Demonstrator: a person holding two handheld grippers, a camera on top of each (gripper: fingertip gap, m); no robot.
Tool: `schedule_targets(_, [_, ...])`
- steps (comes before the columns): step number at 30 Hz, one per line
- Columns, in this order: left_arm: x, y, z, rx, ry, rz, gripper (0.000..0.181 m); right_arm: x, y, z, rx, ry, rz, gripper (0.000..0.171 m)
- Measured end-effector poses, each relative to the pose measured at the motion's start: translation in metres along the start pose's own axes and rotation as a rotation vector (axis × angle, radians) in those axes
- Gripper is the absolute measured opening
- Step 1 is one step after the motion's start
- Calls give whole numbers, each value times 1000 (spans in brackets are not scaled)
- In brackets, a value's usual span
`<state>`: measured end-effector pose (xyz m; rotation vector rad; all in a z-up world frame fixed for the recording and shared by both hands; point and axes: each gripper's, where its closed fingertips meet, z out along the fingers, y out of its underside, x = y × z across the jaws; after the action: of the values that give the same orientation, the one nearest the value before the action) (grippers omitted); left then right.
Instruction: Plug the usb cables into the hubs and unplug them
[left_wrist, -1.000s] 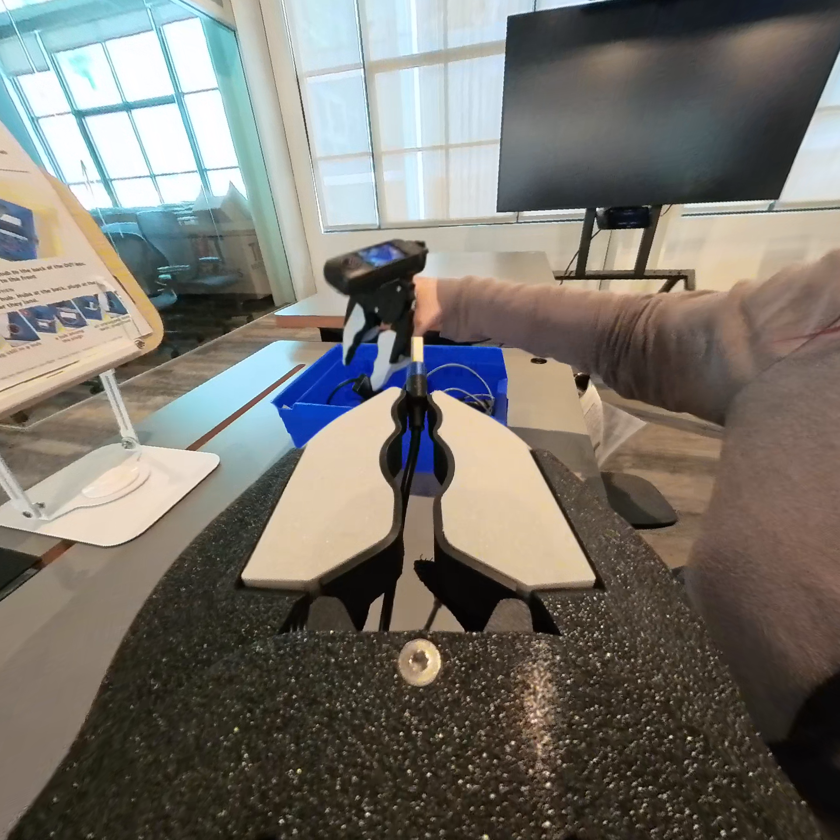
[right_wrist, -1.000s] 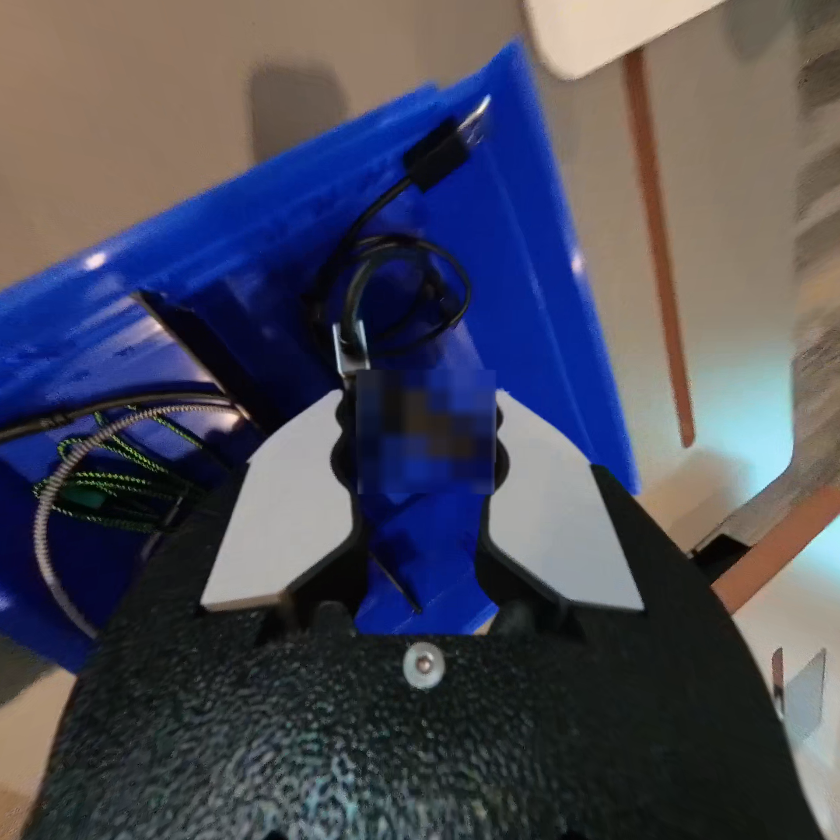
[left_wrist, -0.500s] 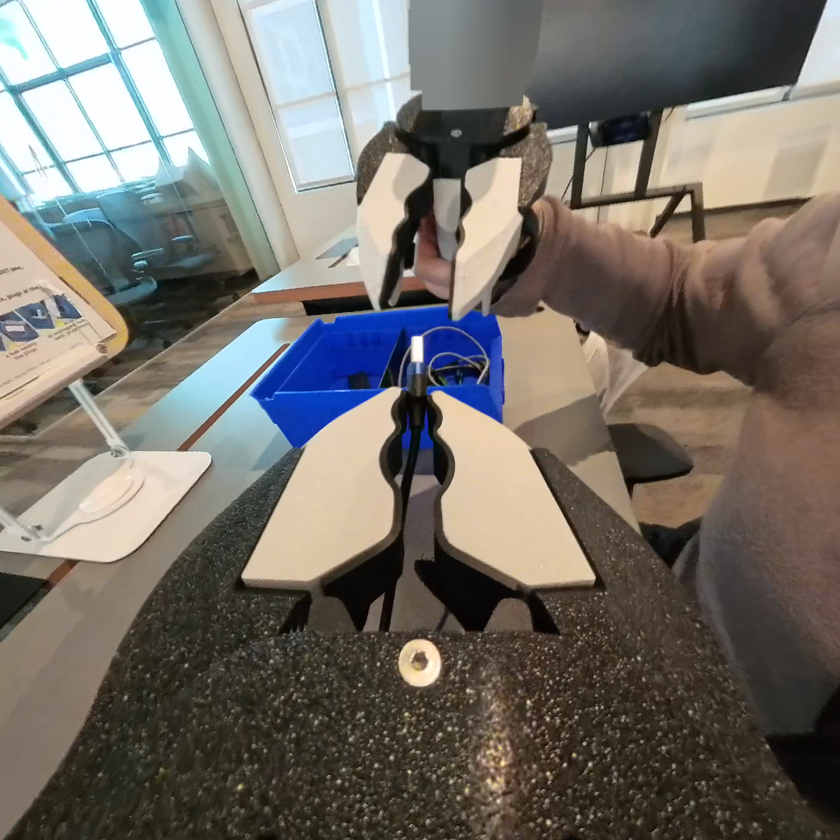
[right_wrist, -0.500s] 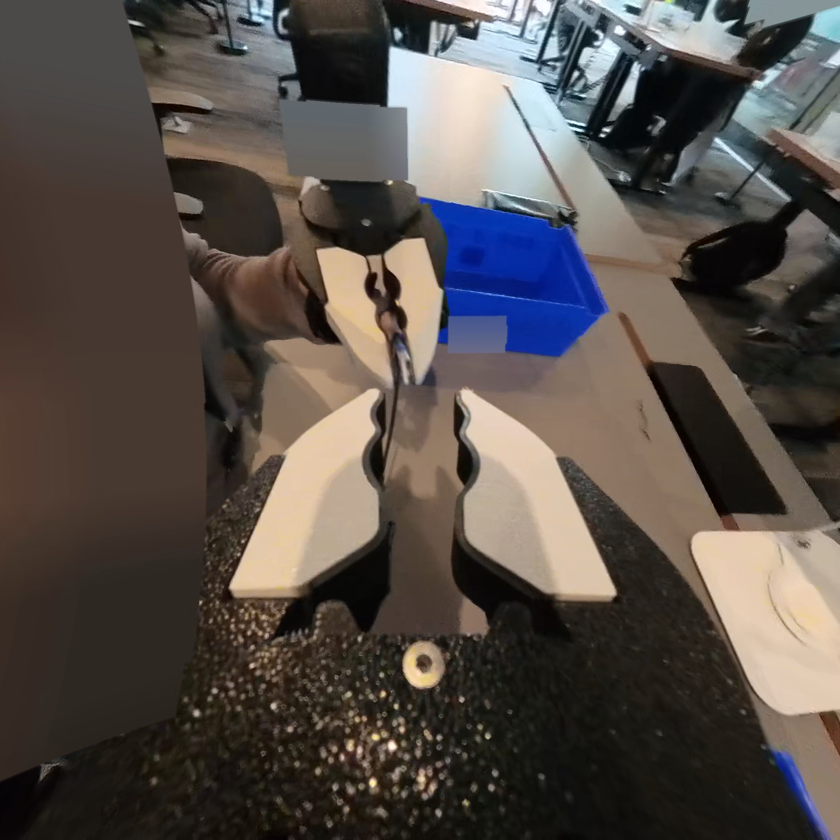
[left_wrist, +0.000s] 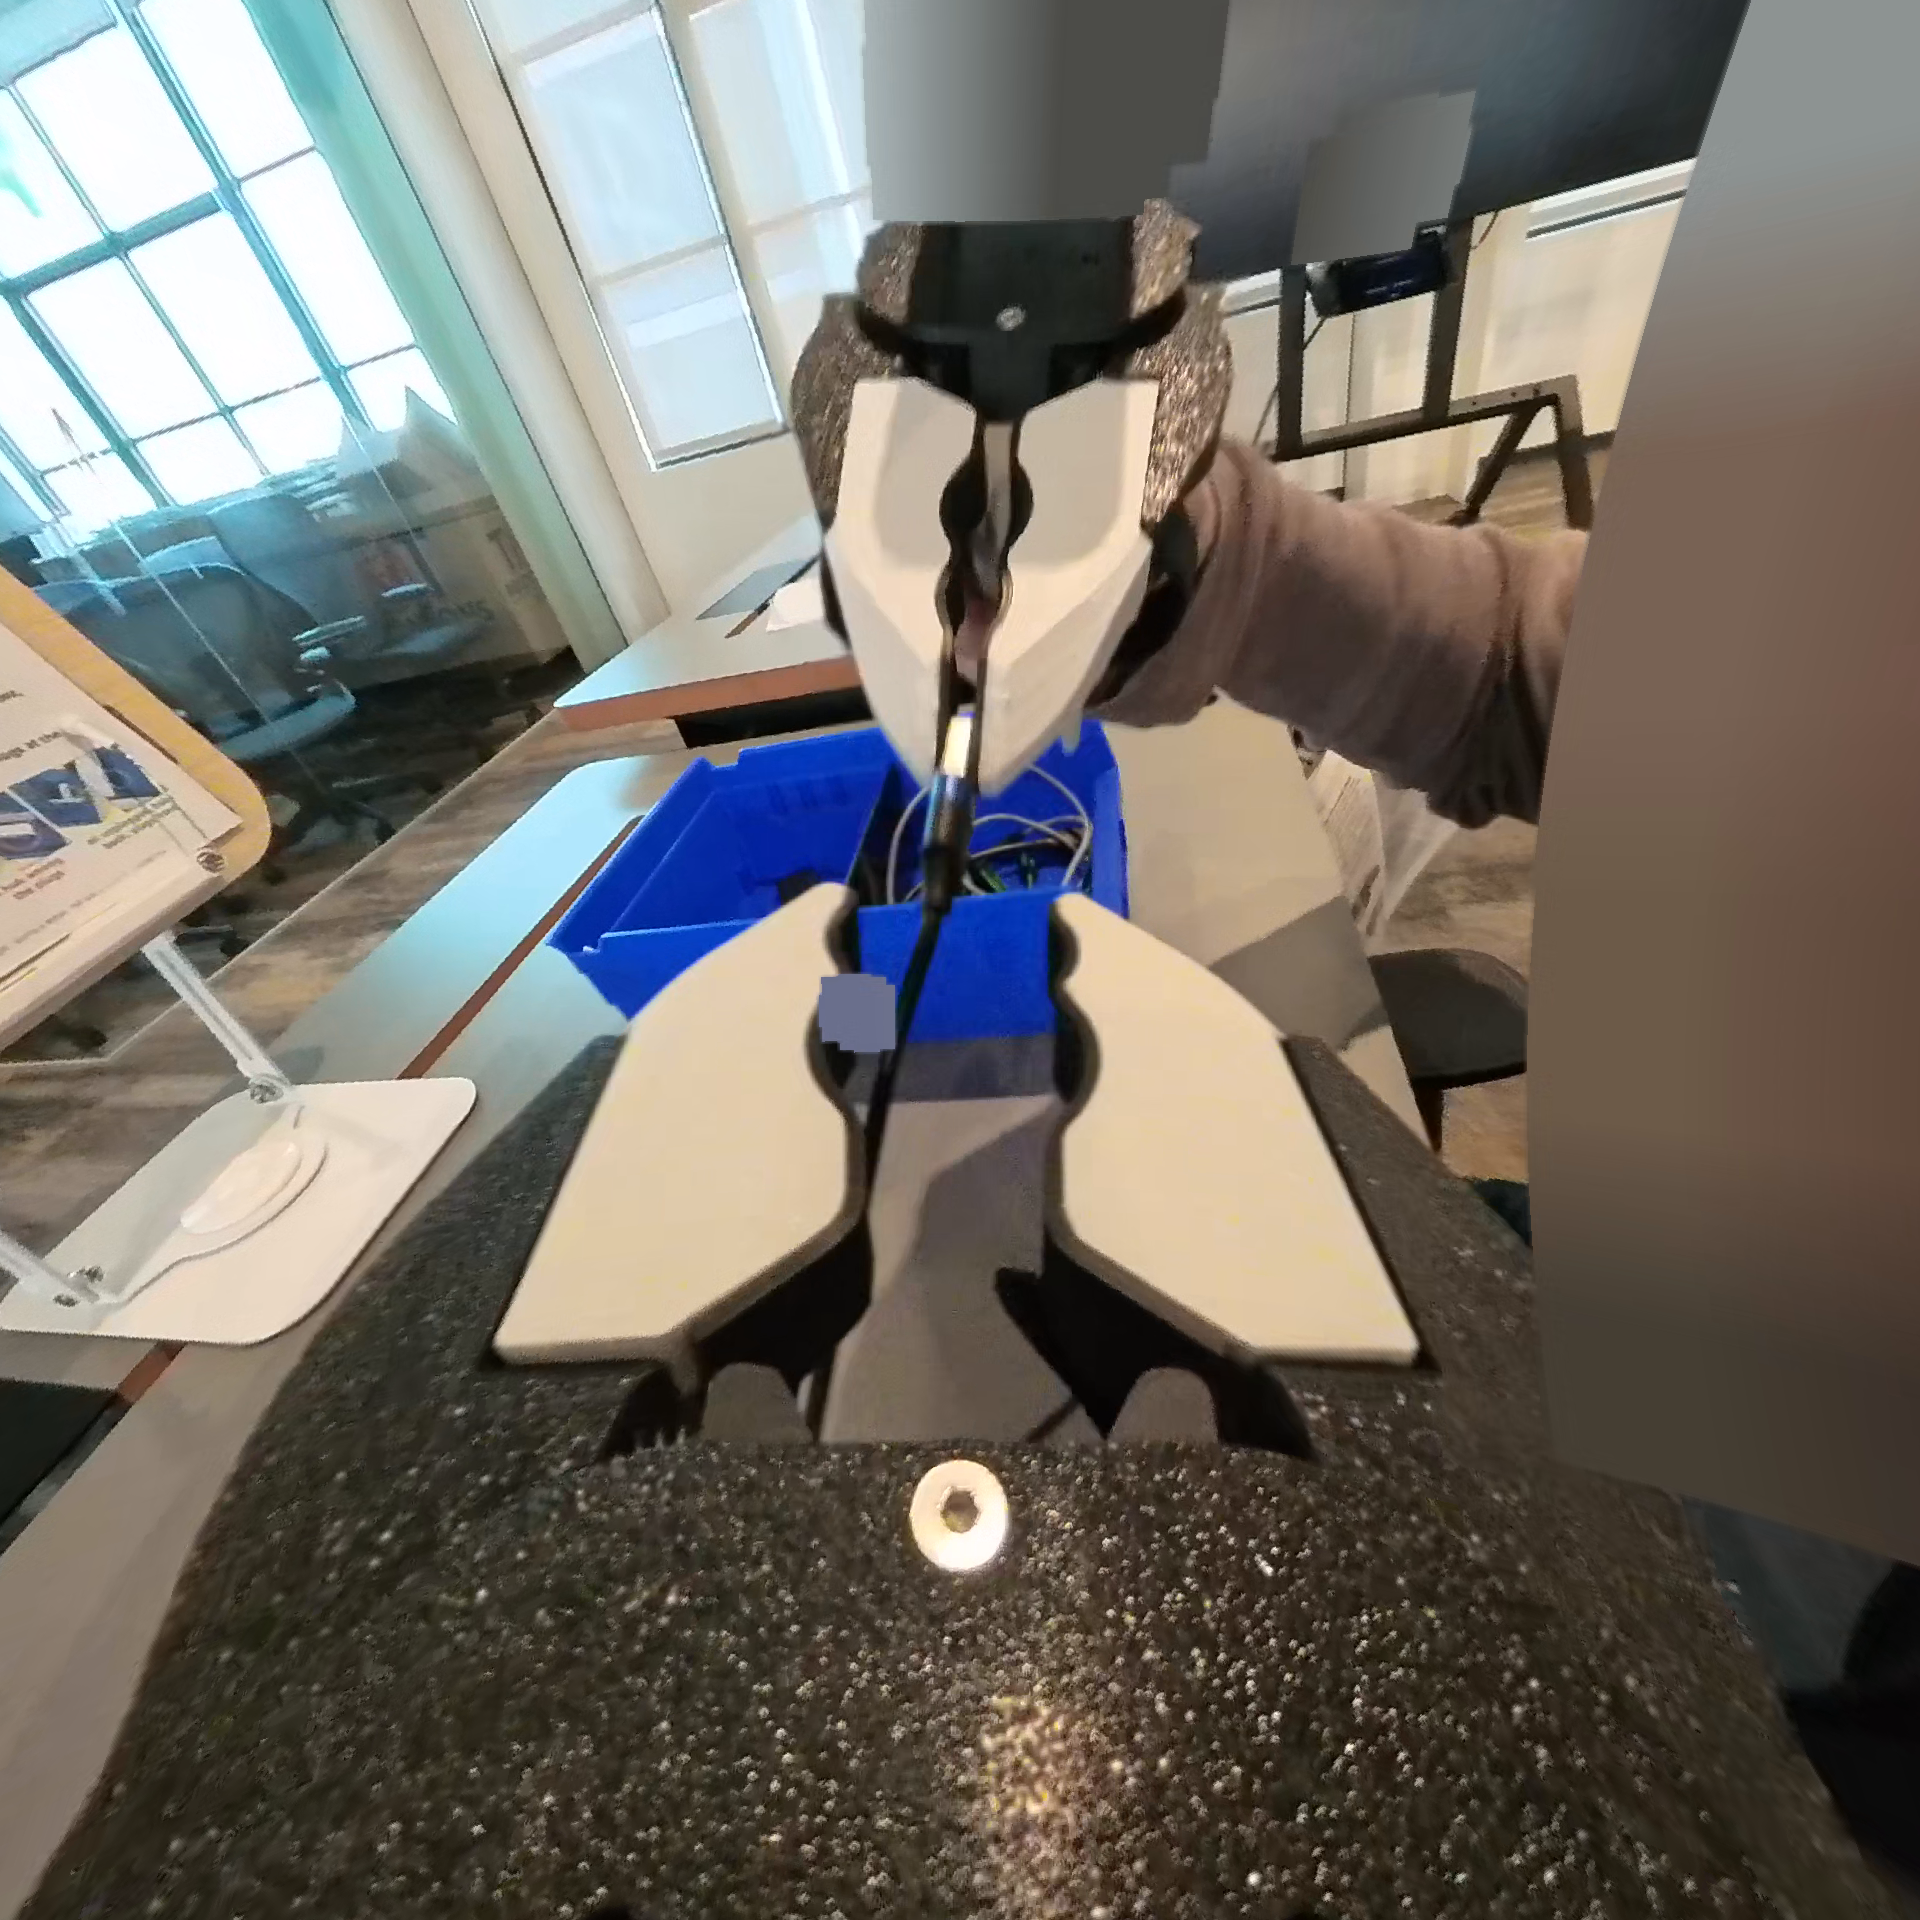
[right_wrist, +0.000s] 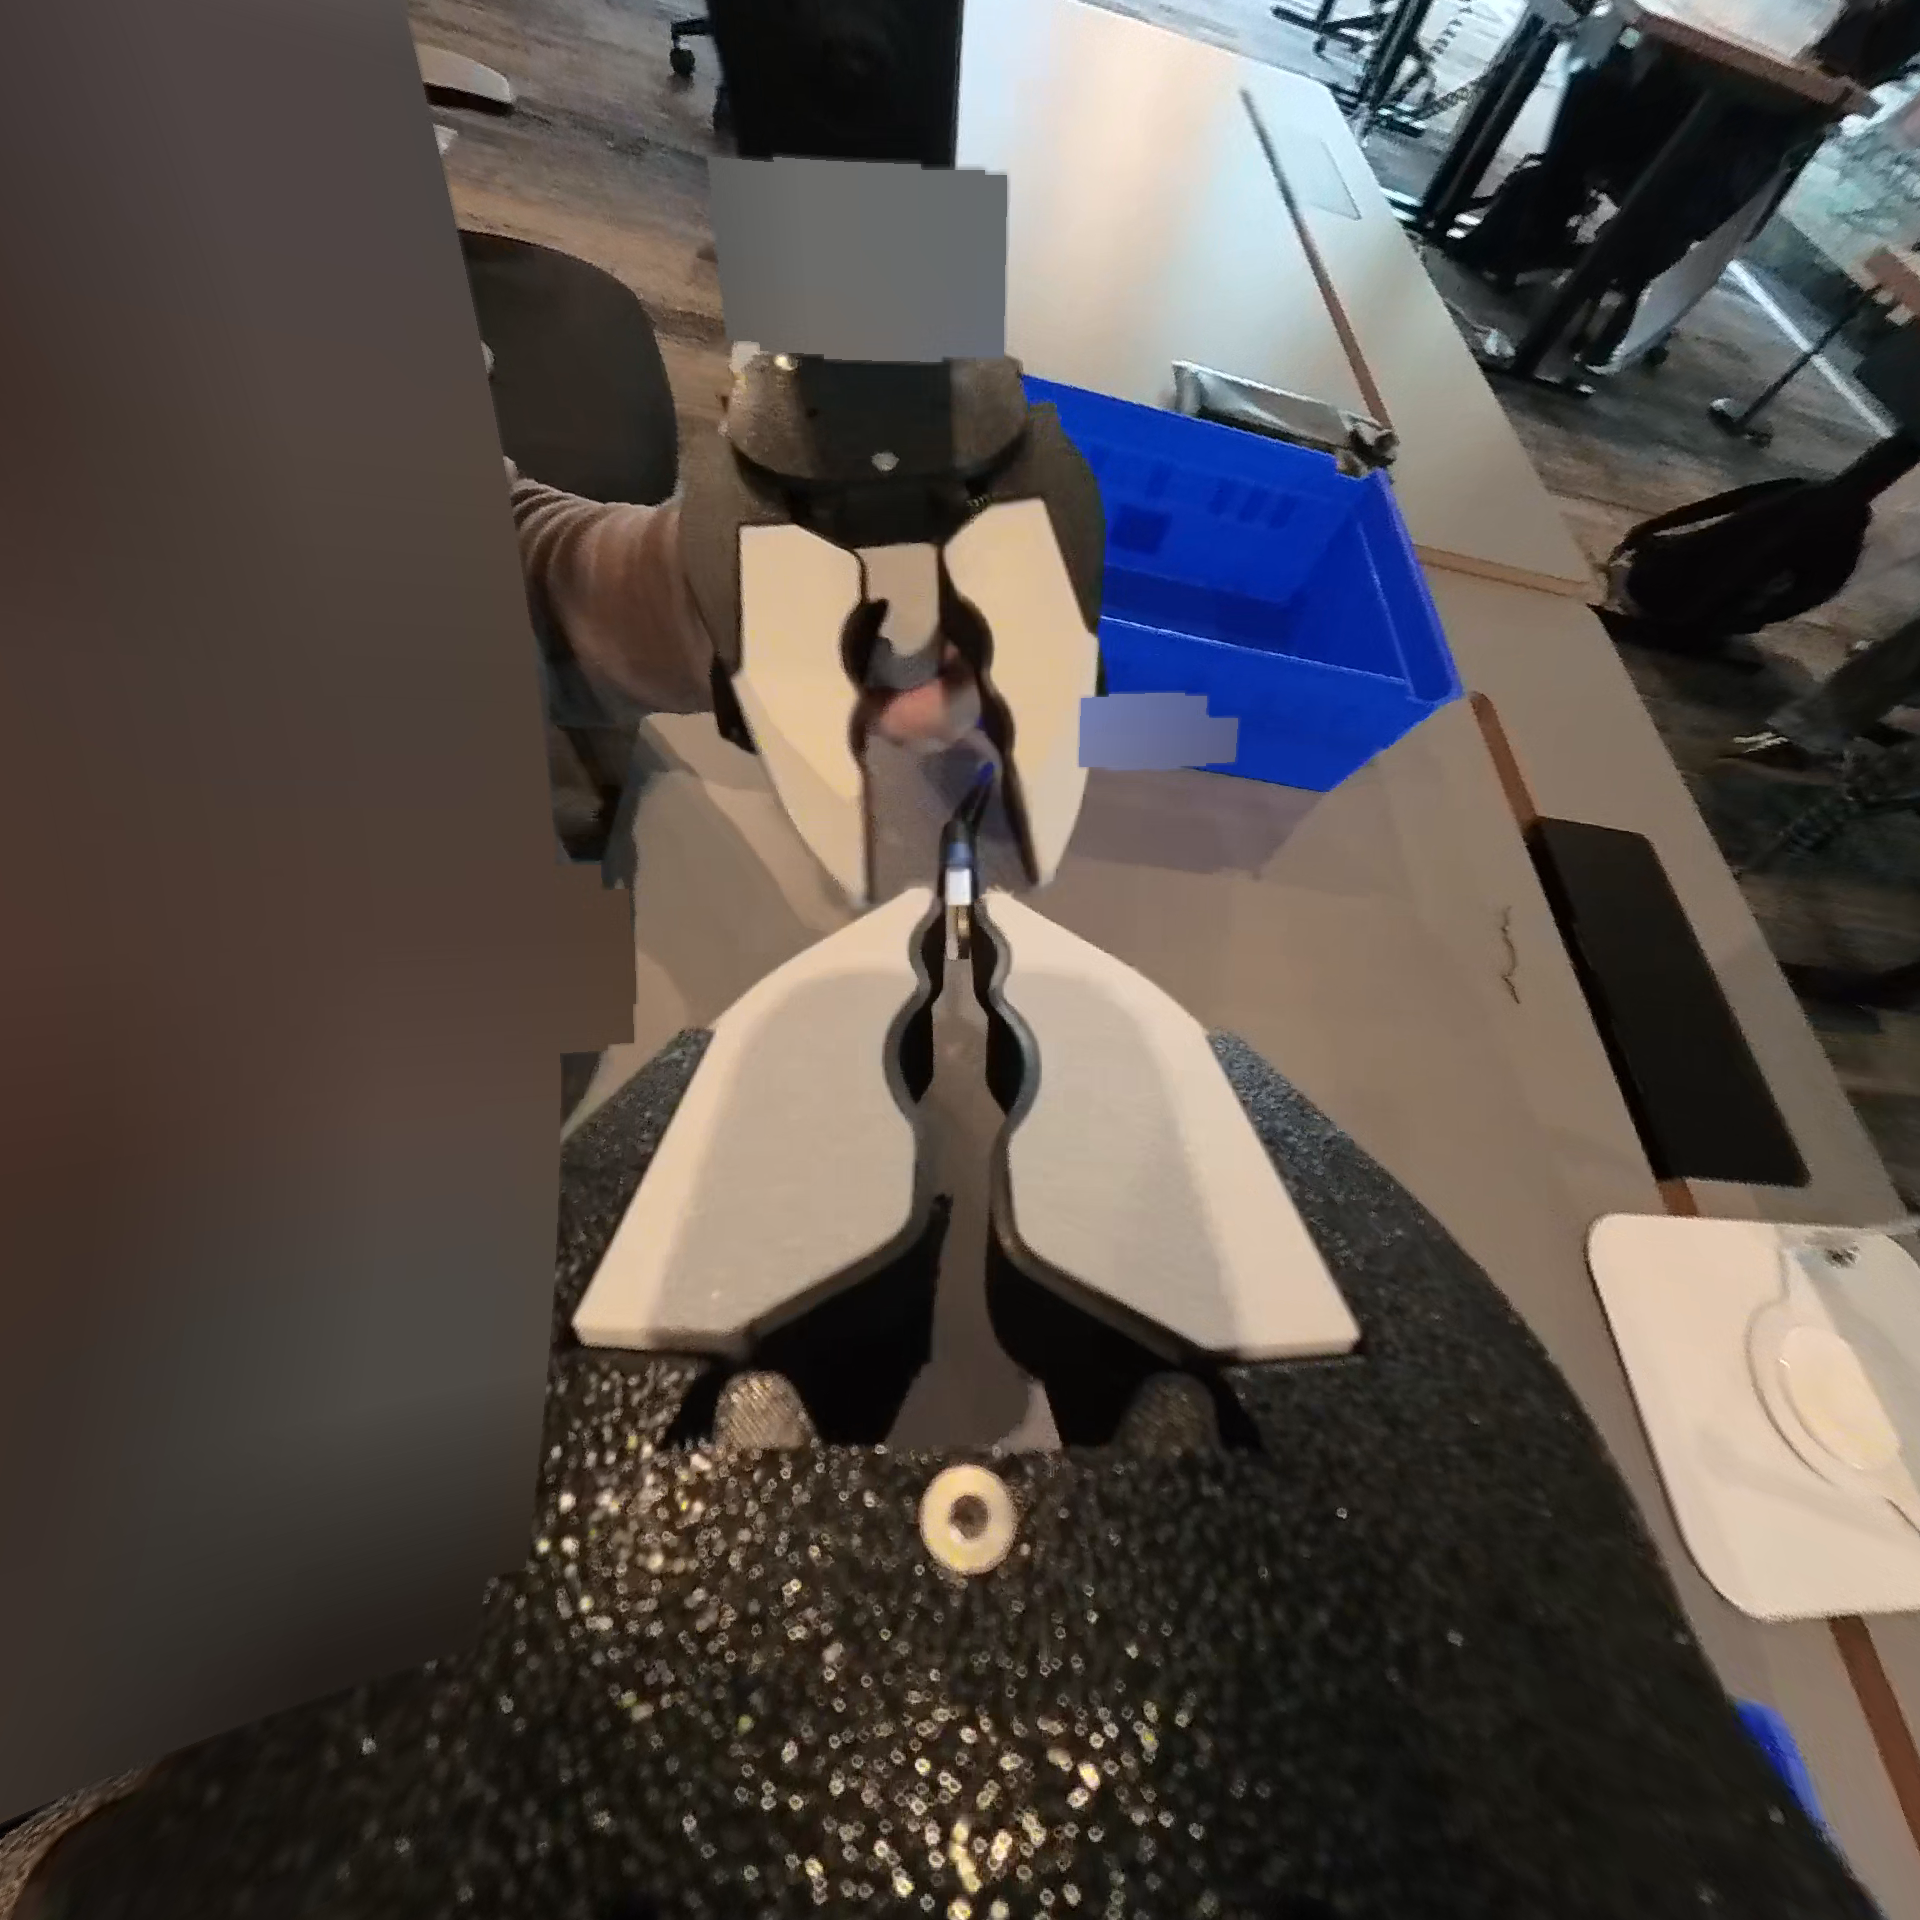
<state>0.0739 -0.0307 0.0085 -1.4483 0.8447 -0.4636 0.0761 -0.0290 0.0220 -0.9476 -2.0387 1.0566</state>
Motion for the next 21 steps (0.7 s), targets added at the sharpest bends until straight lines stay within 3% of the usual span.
schedule_targets(3, [-6,5,-7,-49,-57,8,61,7,-2,-28,27,99,3,4])
schedule_targets(5, [-12,7,-17,-73,-113,33,68,13,-4,-59,66,207,1,3])
schedule_targets(10, [-25,8,-57,-60,-238,59,65,14,6,-152,87,548,1,3])
schedule_targets(14, [-40,7,-91,1,-330,-4,61,9,32,-214,-19,777,51,4])
schedule_targets(18, [-54,9,-122,52,-409,-55,58,7,81,-245,-240,866,160,3])
schedule_targets(21, [-64,5,-142,81,-454,-83,56,11,119,-239,-349,825,263,3])
